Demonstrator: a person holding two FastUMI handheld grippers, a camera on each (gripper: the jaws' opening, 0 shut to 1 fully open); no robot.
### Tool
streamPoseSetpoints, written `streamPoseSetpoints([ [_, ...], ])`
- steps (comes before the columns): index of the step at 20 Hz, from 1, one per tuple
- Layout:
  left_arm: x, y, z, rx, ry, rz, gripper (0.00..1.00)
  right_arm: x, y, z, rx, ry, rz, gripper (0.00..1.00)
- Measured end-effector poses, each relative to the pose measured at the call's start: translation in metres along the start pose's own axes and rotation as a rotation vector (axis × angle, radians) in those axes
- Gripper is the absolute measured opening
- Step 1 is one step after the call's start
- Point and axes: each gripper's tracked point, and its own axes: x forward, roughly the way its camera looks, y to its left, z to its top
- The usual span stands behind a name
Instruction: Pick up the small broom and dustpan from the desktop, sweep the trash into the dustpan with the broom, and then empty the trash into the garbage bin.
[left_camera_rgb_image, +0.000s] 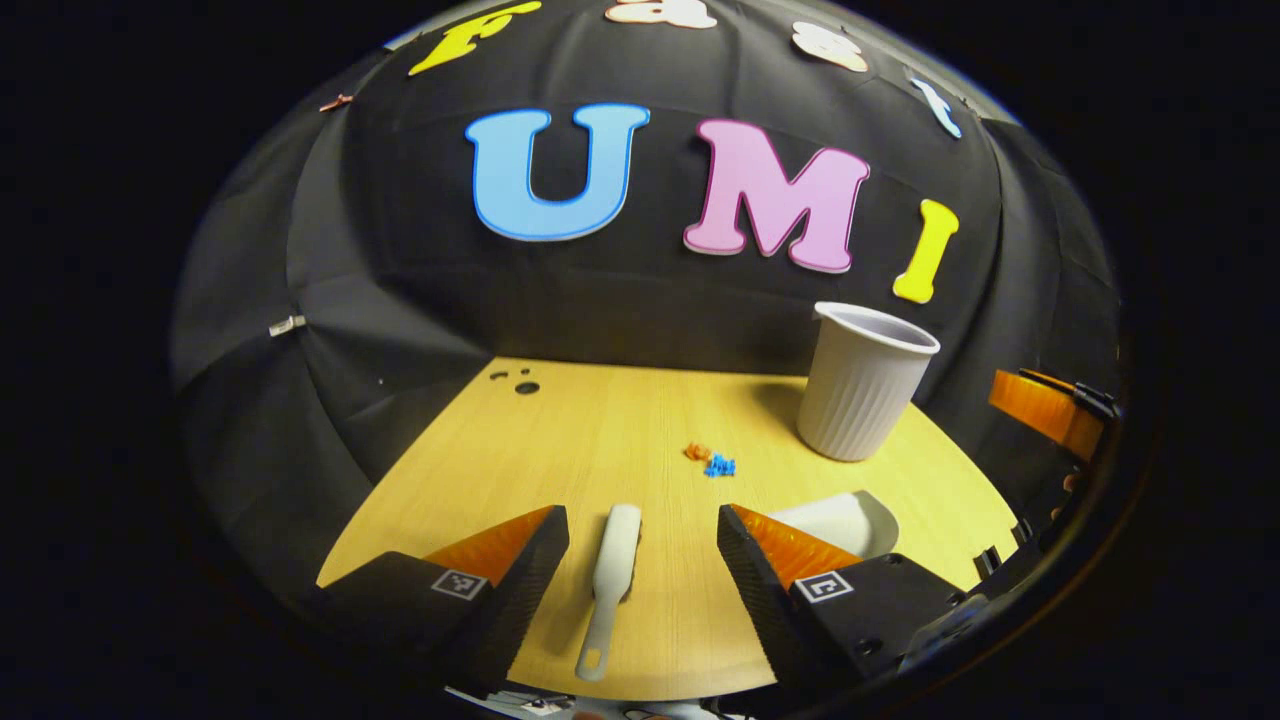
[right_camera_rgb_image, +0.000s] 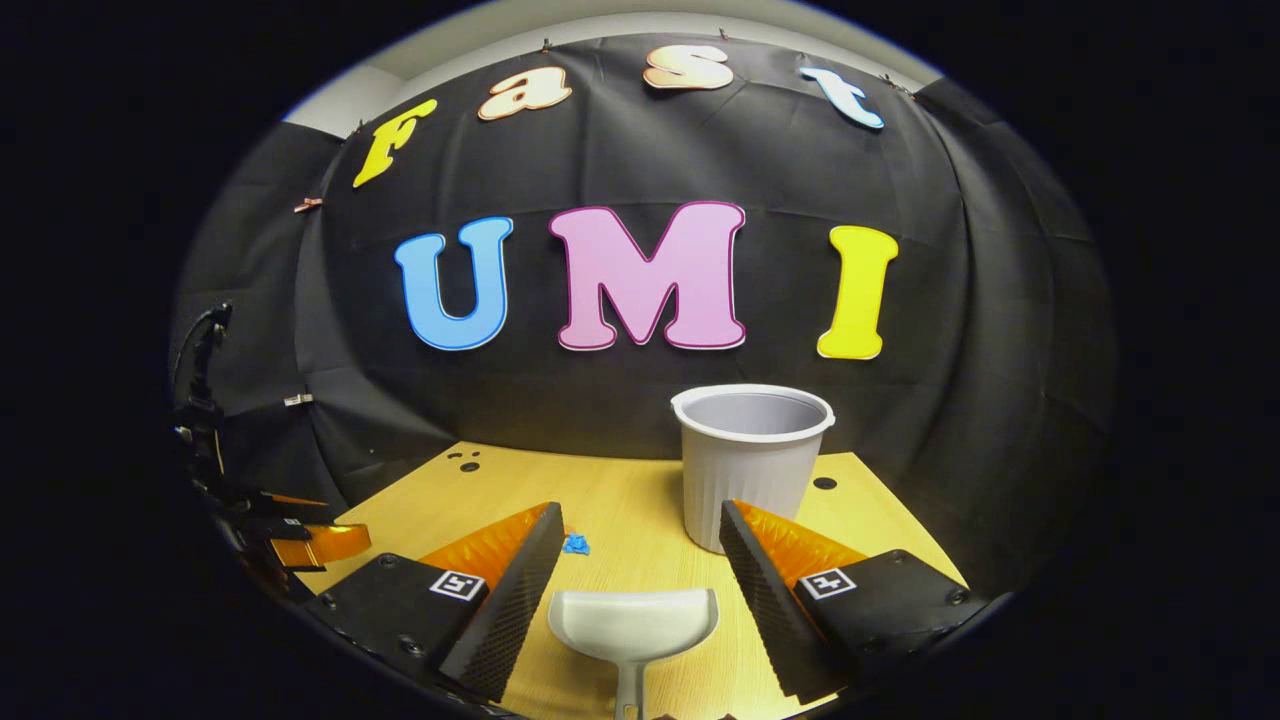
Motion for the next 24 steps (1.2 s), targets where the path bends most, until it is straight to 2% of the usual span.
streamPoseSetpoints([
  [4, 0.023, 0.012, -0.045, 0.036, 0.129, 0.010, 0.96, 0.006, -0.005, -0.015, 0.003, 0.039, -0.002, 0.98],
  [9, 0.050, 0.018, -0.093, -0.046, 0.295, 0.013, 0.96, 0.014, -0.009, -0.041, 0.005, 0.108, -0.004, 0.98],
  [12, 0.067, 0.026, -0.118, -0.027, 0.403, 0.020, 0.96, 0.019, -0.010, -0.056, 0.010, 0.146, 0.001, 0.98],
  [16, 0.087, 0.034, -0.141, 0.033, 0.504, 0.031, 0.96, 0.021, -0.014, -0.077, 0.016, 0.207, -0.013, 0.98],
  [20, 0.101, 0.036, -0.166, 0.006, 0.618, 0.027, 0.96, 0.019, -0.003, -0.096, 0.042, 0.260, 0.007, 0.99],
  [24, 0.108, 0.041, -0.173, 0.029, 0.664, 0.040, 0.94, 0.018, -0.002, -0.105, 0.041, 0.291, 0.009, 0.99],
])
